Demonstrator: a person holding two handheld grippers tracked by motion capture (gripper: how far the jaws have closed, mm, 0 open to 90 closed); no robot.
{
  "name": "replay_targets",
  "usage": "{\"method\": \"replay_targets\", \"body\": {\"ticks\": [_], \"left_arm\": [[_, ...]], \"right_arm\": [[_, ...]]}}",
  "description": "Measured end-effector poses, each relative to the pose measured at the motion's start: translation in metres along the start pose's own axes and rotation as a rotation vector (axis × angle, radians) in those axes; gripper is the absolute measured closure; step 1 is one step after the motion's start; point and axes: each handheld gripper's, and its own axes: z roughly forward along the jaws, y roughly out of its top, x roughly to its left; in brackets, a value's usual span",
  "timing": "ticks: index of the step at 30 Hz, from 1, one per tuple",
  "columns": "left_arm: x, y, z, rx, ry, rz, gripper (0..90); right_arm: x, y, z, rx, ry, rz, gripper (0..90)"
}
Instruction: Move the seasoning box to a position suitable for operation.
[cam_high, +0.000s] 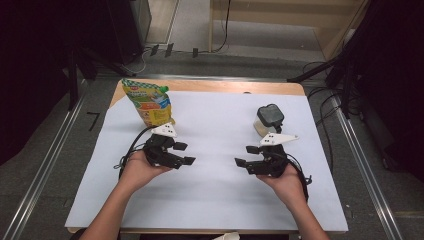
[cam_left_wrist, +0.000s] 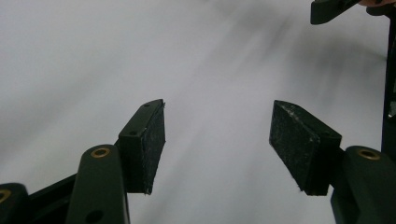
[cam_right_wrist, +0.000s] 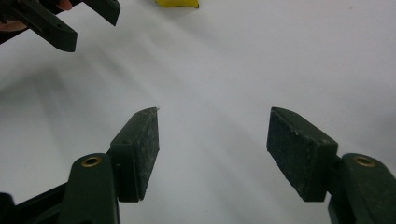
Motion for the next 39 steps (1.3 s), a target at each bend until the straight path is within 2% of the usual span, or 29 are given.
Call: {"method": "replay_targets", "body": {"ticks": [7,16,21,28,30,35,39], "left_arm": [[0.0,0.001,-0.002,0.003,0.001,0.002,37.2],[-0.002,0.002,-0.003,0.0,0.002,0.008,37.4],[-0.002,0.002,-0.004,-0.001,0.005,0.011,37.3],[-0.002,0.001,-0.006,-0.006,0.006,0.01,37.3],[-0.002,0.0,-0.006,-0.004,0.009,0.009,37.3],[-0.004,0.001,-0.004,0.001,0.006,0.013,37.2],[-0.003,0.001,-0.004,-0.001,0.004,0.012,37.2]], "right_arm": [[-0.005,0.0,-0.007,-0.001,-0.024,0.004,36.4],[-0.019,0.001,-0.025,-0.031,-0.079,0.026,36.9],[-0.036,0.001,-0.042,-0.063,-0.135,0.064,37.4],[-0.054,-0.001,-0.052,-0.075,-0.196,0.092,36.8],[-0.061,-0.002,-0.053,-0.081,-0.212,0.113,35.7],[-0.075,0.001,-0.049,-0.078,-0.256,0.118,33.7],[-0.086,0.004,-0.044,-0.093,-0.289,0.147,30.0]]}}
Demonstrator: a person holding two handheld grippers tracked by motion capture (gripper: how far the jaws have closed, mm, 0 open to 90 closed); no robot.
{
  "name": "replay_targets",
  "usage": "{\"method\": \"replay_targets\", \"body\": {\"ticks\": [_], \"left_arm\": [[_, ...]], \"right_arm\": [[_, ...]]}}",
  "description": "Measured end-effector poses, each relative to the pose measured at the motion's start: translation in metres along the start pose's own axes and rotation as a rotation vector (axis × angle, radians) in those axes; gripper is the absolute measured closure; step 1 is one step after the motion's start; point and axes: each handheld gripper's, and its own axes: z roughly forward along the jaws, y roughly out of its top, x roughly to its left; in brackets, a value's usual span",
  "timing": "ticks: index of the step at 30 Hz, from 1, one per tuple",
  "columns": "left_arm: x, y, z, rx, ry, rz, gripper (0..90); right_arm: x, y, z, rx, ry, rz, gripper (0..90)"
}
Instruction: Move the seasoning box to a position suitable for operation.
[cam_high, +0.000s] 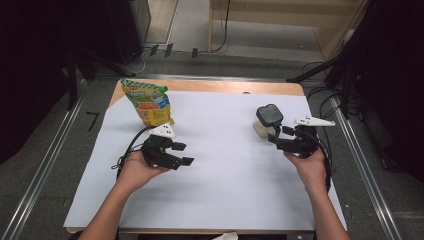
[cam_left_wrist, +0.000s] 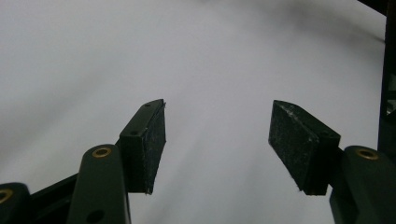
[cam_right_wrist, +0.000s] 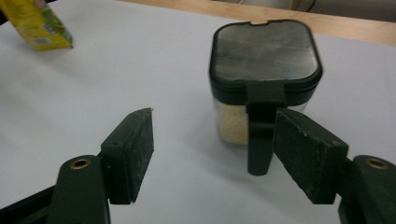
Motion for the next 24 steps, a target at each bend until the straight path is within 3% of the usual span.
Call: {"method": "replay_targets", "body": {"ticks": [4,5,12,24], "left_arm": [[0.001,0.0,0.0,0.002,0.003,-0.004,37.2],[0.002,0.0,0.001,0.005,0.001,-0.007,37.2],[0.003,0.0,0.002,0.005,0.003,-0.012,37.2],[-0.001,-0.007,0.0,0.015,0.013,-0.02,37.3]], "right_arm": [[-0.007,0.006,0.004,-0.004,-0.017,-0.002,25.8],[-0.012,0.01,0.011,0.007,-0.032,0.007,21.0],[-0.025,0.019,0.034,0.036,-0.047,0.024,17.7],[-0.026,0.018,0.078,0.074,-0.101,0.003,13.7]]}}
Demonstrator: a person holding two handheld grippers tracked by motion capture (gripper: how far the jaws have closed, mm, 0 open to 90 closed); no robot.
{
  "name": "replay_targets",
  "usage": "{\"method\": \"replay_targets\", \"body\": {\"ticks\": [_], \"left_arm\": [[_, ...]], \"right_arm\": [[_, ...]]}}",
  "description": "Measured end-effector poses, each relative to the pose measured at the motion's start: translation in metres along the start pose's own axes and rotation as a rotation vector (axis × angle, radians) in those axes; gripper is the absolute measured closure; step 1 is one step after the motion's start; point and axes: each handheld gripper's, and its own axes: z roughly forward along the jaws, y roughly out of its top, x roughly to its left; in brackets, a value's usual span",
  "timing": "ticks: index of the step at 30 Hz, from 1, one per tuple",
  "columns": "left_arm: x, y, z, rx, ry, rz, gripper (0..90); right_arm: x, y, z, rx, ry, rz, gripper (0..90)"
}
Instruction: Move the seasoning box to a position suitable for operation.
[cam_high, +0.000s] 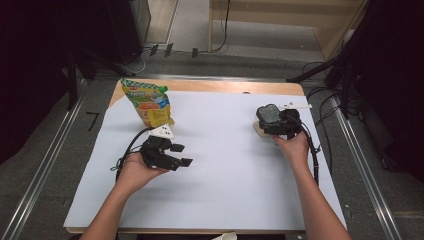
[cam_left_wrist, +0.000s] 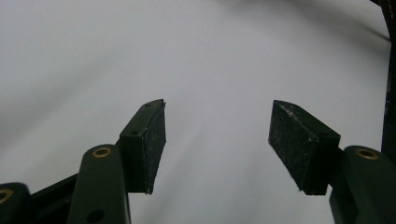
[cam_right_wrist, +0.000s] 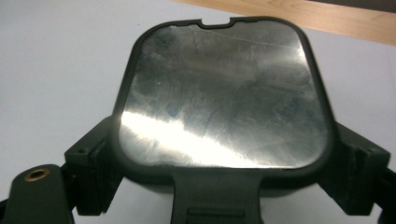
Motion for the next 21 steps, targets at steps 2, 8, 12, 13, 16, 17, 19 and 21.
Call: {"method": "replay_targets", "body": {"ticks": [2,8,12,13,16,17,19,21], "left_arm": [[-0.001,-0.001,-0.001,-0.001,0.003,-0.001,37.2],[-0.004,-0.005,-0.002,0.004,0.008,-0.007,37.3],[-0.003,-0.008,-0.004,-0.002,0.009,-0.014,37.3],[-0.003,-0.008,-0.005,-0.006,0.011,-0.018,37.4],[-0.002,-0.009,-0.006,-0.008,0.012,-0.024,37.4],[-0.002,-0.009,-0.006,-0.009,0.012,-0.023,37.4],[-0.001,-0.008,-0.006,-0.009,0.012,-0.023,37.4],[-0.001,-0.008,-0.006,-0.01,0.012,-0.023,37.4]], "right_arm": [[0.0,-0.001,0.004,-0.005,-0.003,0.001,13.5],[0.004,-0.001,0.014,0.0,-0.041,-0.03,14.7],[0.004,-0.001,0.016,-0.007,-0.047,-0.041,16.0],[0.004,0.0,0.015,-0.004,-0.05,-0.047,16.2],[0.005,0.001,0.014,0.001,-0.058,-0.053,16.5],[0.005,0.001,0.014,0.003,-0.06,-0.056,16.6],[0.006,0.002,0.014,0.008,-0.06,-0.059,16.6],[0.008,0.003,0.012,0.004,-0.057,-0.064,16.6]]}}
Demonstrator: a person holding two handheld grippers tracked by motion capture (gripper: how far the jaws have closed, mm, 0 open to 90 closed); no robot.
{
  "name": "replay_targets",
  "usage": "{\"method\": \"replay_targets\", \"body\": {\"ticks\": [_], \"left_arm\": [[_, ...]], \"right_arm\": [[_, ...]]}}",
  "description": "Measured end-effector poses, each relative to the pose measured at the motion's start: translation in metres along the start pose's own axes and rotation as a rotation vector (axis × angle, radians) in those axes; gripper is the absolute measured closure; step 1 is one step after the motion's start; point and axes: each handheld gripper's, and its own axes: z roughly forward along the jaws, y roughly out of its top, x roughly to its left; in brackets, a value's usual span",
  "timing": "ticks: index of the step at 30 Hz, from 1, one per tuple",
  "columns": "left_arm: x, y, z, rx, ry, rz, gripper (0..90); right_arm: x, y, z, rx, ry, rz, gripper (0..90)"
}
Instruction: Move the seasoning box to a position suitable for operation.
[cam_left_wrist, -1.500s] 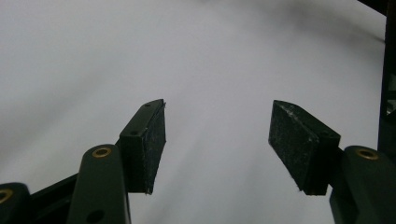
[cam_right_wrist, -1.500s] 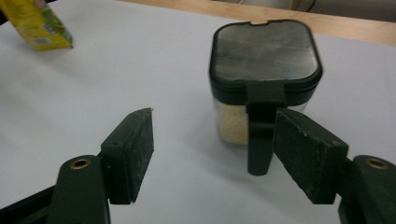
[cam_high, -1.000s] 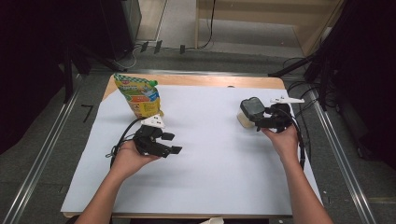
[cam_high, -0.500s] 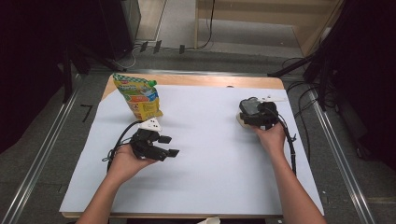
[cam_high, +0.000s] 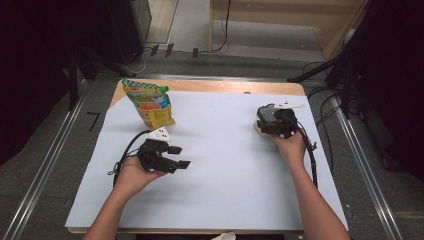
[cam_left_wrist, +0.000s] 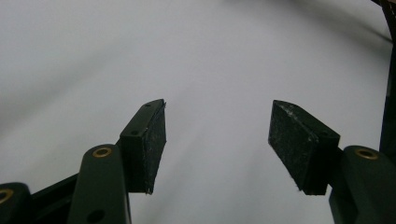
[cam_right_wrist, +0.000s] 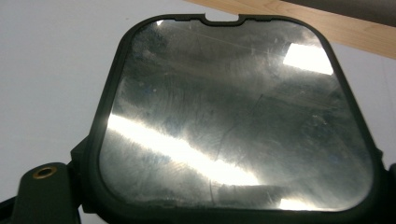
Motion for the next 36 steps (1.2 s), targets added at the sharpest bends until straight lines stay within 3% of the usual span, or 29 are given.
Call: {"method": "replay_targets", "body": {"ticks": [5,14,21,30,34,36], "left_arm": [[0.001,0.002,0.002,0.008,-0.006,0.001,37.6],[0.002,0.007,0.005,0.003,-0.019,0.008,37.8],[0.003,0.012,0.01,0.008,-0.026,0.015,38.1],[0.005,0.014,0.012,0.01,-0.034,0.016,38.4],[0.006,0.014,0.012,0.007,-0.035,0.013,38.5],[0.007,0.014,0.011,0.003,-0.034,0.011,38.6]], "right_arm": [[0.007,0.006,-0.011,-0.027,0.024,-0.019,16.6],[0.026,0.007,-0.037,-0.04,0.114,-0.041,16.6],[0.057,0.0,-0.045,-0.022,0.179,-0.103,16.6],[0.1,-0.007,-0.043,-0.002,0.292,-0.15,16.6],[0.114,-0.01,-0.041,0.008,0.318,-0.17,16.6],[0.129,-0.013,-0.037,0.028,0.346,-0.198,16.6]]}}
